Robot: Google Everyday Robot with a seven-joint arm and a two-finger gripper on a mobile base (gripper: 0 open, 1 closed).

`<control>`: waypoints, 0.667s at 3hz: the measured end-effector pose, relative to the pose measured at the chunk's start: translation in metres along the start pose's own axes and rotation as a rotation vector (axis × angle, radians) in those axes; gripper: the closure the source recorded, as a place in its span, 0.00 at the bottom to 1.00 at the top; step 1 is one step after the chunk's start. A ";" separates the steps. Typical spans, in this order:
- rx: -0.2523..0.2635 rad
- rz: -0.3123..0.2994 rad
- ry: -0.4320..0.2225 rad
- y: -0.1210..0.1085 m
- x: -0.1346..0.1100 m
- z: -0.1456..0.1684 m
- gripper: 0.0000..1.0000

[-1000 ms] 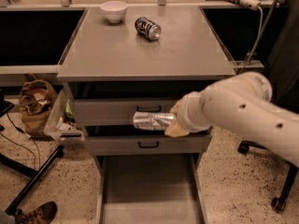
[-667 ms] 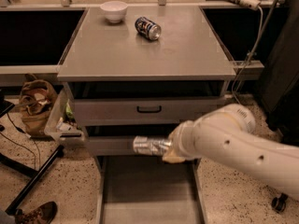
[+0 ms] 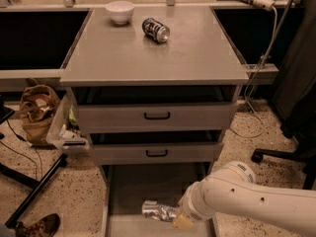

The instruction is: Place redbull can into bottom drawer

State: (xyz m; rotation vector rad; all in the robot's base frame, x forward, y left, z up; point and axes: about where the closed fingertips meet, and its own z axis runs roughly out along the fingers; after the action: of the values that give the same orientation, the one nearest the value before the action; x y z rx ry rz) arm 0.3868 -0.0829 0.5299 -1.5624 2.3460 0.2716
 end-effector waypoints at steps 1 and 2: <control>0.000 0.000 0.000 0.000 0.000 0.000 1.00; 0.028 0.020 -0.005 -0.005 0.000 0.011 1.00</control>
Offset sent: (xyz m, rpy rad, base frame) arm 0.0386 0.0146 -0.0748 -0.0187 -0.1255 -0.1829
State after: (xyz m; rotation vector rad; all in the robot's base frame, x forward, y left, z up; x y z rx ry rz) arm 0.3930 -0.0815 0.5193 -1.5252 2.3526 0.2459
